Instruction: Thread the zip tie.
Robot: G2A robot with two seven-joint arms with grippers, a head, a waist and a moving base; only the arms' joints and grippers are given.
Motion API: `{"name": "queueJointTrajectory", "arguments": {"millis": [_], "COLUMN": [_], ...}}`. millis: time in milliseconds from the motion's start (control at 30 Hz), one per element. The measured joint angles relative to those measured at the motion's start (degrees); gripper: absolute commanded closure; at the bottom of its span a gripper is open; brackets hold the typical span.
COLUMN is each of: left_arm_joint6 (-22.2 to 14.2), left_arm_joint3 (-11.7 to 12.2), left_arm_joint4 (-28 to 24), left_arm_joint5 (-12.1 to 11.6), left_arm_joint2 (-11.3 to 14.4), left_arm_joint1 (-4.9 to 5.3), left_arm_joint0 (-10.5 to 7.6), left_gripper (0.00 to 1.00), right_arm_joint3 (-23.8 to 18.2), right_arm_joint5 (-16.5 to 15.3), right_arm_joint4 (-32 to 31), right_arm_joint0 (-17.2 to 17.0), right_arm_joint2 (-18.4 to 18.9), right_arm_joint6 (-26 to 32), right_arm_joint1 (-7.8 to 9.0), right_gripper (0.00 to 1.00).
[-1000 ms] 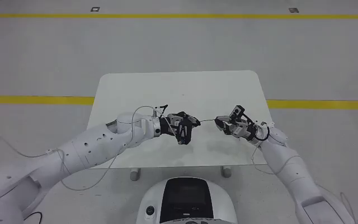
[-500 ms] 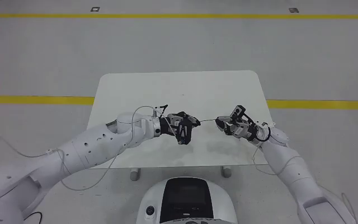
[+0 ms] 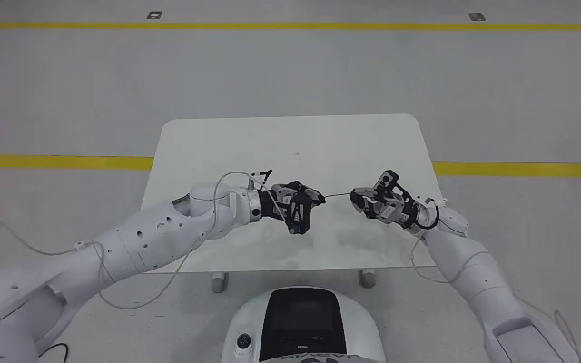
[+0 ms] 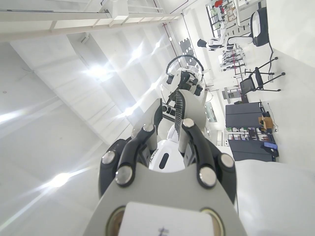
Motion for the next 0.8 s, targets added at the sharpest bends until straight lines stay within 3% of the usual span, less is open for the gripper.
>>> {"name": "queueJointTrajectory", "arguments": {"millis": [400, 533, 800], "left_arm_joint6": [0.0, 0.0, 0.0], "left_arm_joint3": [0.0, 0.0, 0.0], "left_arm_joint4": [0.0, 0.0, 0.0], "left_arm_joint5": [0.0, 0.0, 0.0], "left_arm_joint2": [0.0, 0.0, 0.0], "left_arm_joint1": [0.0, 0.0, 0.0], "left_arm_joint0": [0.0, 0.0, 0.0], "left_gripper": [1.0, 1.0, 1.0], "right_arm_joint3": [0.64, 0.98, 1.06], "right_arm_joint5": [-0.19, -0.34, -0.58], "right_arm_joint4": [0.94, 1.14, 1.57], "right_arm_joint0": [0.96, 1.32, 1.48], "right_arm_joint2": [-1.42, -1.88, -2.54], "right_arm_joint6": [0.0, 0.0, 0.0], "right_arm_joint1": [0.08, 0.07, 0.18], "right_gripper": [0.87, 1.0, 1.0]}}
